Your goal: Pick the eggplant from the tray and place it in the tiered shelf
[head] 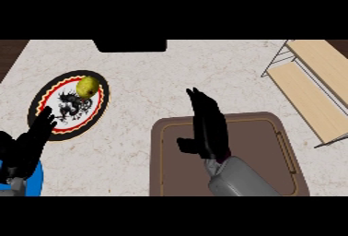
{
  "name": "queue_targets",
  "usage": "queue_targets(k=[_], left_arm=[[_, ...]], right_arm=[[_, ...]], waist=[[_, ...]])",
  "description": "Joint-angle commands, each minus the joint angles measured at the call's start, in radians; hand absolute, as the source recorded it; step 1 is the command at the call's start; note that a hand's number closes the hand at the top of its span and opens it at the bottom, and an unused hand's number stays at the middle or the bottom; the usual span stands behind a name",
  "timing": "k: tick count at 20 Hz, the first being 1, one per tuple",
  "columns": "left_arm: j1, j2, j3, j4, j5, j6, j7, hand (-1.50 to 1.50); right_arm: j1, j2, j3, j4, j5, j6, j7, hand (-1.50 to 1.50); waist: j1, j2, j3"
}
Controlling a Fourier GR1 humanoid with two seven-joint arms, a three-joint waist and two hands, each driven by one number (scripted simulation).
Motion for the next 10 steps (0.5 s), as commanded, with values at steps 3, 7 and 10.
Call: queue_targets(k=[3,7,10], left_arm=[[0.005,0.02,0.018,0.002,0.004,-0.021,-0.01,0.0],[-0.001,-0.002,0.002,-0.023,0.001,-0.01,0.0,0.0],[0.003,-0.039,-0.022,-0.008,-0.027,0.019,-0.015,0.0]], right_arm=[[-0.078,0.051,0.088,-0.056,0.154,0.395,0.356,-1.5],[-0.119,0.085,0.103,-0.028,0.049,0.699,0.443,-1.5],[-0.145,0.085,0.095,-0.025,-0.002,0.849,0.507,-1.5]], waist=[[-0.004,0.002,0.001],[0.013,0.008,0.001],[0.012,0.014,0.002]])
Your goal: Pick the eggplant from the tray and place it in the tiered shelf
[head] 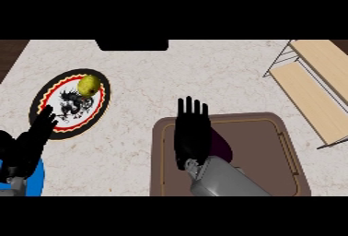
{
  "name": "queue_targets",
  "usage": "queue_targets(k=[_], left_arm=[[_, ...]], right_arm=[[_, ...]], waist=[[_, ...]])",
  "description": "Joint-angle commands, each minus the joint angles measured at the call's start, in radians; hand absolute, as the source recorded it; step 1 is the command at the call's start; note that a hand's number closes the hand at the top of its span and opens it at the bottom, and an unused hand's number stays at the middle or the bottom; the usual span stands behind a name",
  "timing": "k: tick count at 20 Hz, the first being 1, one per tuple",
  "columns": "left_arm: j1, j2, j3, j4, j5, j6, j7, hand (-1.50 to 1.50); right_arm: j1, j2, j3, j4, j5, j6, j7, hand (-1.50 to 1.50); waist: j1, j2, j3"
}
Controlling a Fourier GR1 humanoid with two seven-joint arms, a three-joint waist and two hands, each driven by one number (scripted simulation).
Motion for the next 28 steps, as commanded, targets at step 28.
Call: queue_targets(k=[28], left_arm=[[0.002,-0.061,0.032,-0.005,-0.053,-0.03,-0.018,0.0]], right_arm=[[0.019,-0.002,-0.171,0.039,0.096,0.477,0.018,-1.5]], waist=[[0.01,0.015,0.005]])
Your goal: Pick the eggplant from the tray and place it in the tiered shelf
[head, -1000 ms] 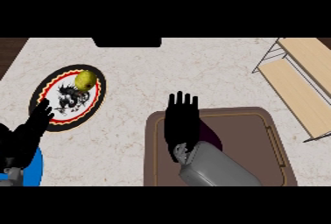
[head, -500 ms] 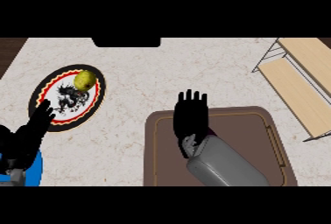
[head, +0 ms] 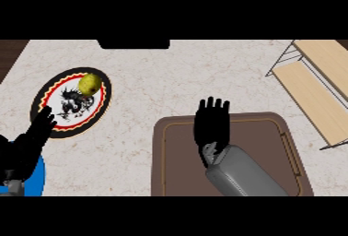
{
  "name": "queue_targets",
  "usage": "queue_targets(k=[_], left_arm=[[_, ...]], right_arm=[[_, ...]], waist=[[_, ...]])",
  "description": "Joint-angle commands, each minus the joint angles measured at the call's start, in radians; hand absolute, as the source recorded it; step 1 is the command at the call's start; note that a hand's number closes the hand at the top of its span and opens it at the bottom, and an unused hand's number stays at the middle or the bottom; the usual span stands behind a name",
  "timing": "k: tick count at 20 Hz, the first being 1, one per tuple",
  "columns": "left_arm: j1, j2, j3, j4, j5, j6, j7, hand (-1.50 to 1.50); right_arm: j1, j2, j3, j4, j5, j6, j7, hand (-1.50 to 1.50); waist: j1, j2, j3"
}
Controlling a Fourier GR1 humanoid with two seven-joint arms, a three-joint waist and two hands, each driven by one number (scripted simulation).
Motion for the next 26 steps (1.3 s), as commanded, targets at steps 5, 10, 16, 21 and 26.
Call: queue_targets(k=[5,10,16,21,26], left_arm=[[0.006,-0.046,-0.007,-0.057,-0.052,0.025,0.045,0.0],[0.016,-0.054,0.038,0.05,-0.051,-0.042,-0.054,0.0],[0.013,-0.062,0.051,-0.074,-0.06,-0.041,0.071,0.0],[-0.042,-0.069,0.06,-0.005,-0.096,-0.036,0.05,0.0],[0.036,-0.12,0.042,-0.057,-0.135,-0.02,0.028,0.0]], right_arm=[[-0.024,0.056,-0.011,0.175,0.073,-0.077,0.039,-1.5],[0.008,0.042,-0.114,0.12,0.113,0.004,-0.017,-1.5],[0.085,0.036,-0.109,0.078,0.152,0.005,-0.098,1.5],[0.04,0.057,-0.066,0.178,0.218,-0.076,-0.118,1.5],[0.049,0.014,-0.073,0.052,0.265,-0.051,-0.171,1.5]], waist=[[0.012,0.003,0.001],[0.004,0.003,0.0],[0.003,0.001,0.0],[0.005,0.003,0.0],[0.005,0.001,0.0]])
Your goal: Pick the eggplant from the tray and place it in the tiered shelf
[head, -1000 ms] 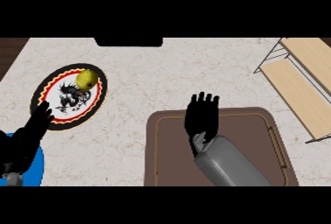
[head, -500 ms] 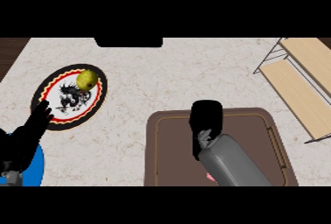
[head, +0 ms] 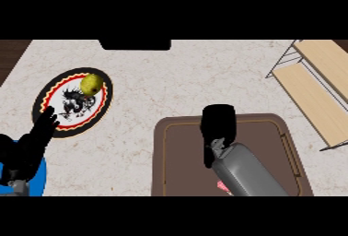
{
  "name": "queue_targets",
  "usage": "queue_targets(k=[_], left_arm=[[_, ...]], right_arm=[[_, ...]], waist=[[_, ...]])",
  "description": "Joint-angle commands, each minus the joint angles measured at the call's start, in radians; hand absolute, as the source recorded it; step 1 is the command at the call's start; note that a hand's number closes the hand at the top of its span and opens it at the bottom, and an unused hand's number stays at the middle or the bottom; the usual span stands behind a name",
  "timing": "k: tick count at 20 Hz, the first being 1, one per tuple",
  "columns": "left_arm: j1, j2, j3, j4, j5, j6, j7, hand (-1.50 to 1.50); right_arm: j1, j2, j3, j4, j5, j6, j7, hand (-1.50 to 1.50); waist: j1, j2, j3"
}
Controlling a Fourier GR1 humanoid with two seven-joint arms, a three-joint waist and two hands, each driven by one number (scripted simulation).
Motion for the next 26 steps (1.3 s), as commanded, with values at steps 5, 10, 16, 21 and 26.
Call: queue_targets(k=[5,10,16,21,26], left_arm=[[0.003,0.025,0.037,-0.005,0.027,-0.038,0.006,0.0],[-0.021,0.021,0.028,0.008,0.026,-0.051,0.008,0.0],[-0.005,-0.006,0.019,-0.024,0.018,-0.032,0.02,0.0],[-0.007,-0.02,-0.001,-0.015,-0.017,-0.015,0.022,0.0],[0.072,-0.016,0.008,-0.025,-0.013,-0.043,-0.027,0.0]], right_arm=[[-0.056,-0.005,-0.314,0.012,0.033,-0.225,0.197,1.5],[-0.148,0.035,-0.491,0.027,0.079,-0.381,0.351,1.5],[-0.295,0.036,-0.506,-0.039,0.127,-0.386,0.472,1.5],[-0.343,0.036,-0.542,-0.192,0.088,-0.407,0.512,1.5],[-0.434,0.036,-0.56,-0.322,0.16,-0.384,0.572,1.5]], waist=[[-0.006,0.015,0.006],[0.003,0.019,0.005],[0.013,0.011,0.004],[0.003,0.008,0.004],[0.007,0.003,0.003]])
